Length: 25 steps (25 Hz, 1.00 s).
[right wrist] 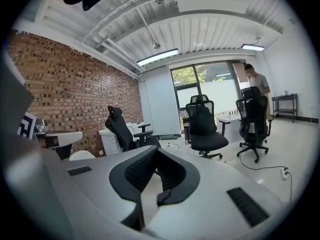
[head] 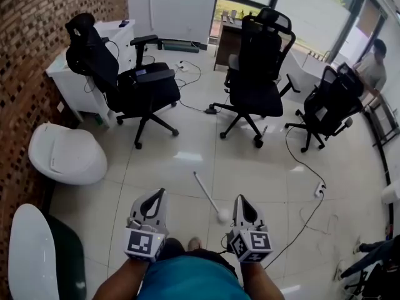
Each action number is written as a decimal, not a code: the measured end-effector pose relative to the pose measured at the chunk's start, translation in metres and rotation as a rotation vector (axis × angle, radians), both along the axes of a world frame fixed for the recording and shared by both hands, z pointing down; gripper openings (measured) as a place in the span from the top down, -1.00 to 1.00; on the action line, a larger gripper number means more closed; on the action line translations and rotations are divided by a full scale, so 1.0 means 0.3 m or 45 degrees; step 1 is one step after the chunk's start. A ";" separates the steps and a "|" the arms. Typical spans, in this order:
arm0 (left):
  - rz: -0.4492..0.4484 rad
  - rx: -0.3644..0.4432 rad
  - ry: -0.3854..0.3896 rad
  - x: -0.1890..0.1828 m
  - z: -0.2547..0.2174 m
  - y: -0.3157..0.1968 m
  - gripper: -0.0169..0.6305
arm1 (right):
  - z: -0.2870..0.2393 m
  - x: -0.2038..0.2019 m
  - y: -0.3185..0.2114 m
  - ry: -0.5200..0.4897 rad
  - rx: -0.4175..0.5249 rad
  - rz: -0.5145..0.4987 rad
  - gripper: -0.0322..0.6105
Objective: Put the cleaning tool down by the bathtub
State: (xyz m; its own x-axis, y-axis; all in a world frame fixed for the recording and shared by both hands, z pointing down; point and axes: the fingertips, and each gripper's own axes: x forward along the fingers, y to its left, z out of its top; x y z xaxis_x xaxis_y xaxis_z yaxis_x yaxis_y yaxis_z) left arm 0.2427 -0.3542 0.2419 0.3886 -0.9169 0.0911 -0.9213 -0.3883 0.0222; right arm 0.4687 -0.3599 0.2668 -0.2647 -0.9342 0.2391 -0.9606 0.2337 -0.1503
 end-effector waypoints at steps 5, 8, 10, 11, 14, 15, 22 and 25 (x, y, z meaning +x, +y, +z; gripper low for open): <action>0.029 -0.019 -0.034 0.012 0.057 -0.093 0.94 | 0.064 0.033 -0.082 0.005 -0.038 0.033 0.85; 0.060 -0.063 -0.027 0.007 0.092 -0.154 0.94 | 0.094 0.029 -0.125 0.007 -0.070 0.064 0.85; 0.088 -0.074 -0.031 -0.002 0.111 -0.209 0.94 | 0.116 0.019 -0.158 0.005 -0.080 0.076 0.85; 0.097 -0.076 -0.038 -0.009 0.129 -0.241 0.95 | 0.135 0.015 -0.177 0.003 -0.083 0.079 0.85; 0.097 -0.062 -0.049 -0.020 0.207 -0.327 0.95 | 0.228 0.025 -0.237 0.001 -0.096 0.088 0.85; 0.092 -0.060 -0.051 -0.019 0.245 -0.347 0.94 | 0.270 0.036 -0.252 0.003 -0.105 0.094 0.85; 0.069 -0.096 -0.064 0.020 0.625 -0.509 0.94 | 0.643 0.102 -0.417 0.044 -0.135 0.074 0.85; 0.080 -0.107 -0.069 0.041 0.819 -0.581 0.94 | 0.838 0.123 -0.491 0.057 -0.142 0.064 0.85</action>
State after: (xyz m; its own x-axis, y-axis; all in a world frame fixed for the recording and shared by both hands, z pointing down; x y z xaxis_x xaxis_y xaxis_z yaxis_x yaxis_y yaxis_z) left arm 0.2550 -0.5284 0.4876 0.4376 -0.8791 0.1891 -0.8959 -0.4443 0.0077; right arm 0.5056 -0.5073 0.5181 -0.2050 -0.9129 0.3529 -0.9770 0.1694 -0.1294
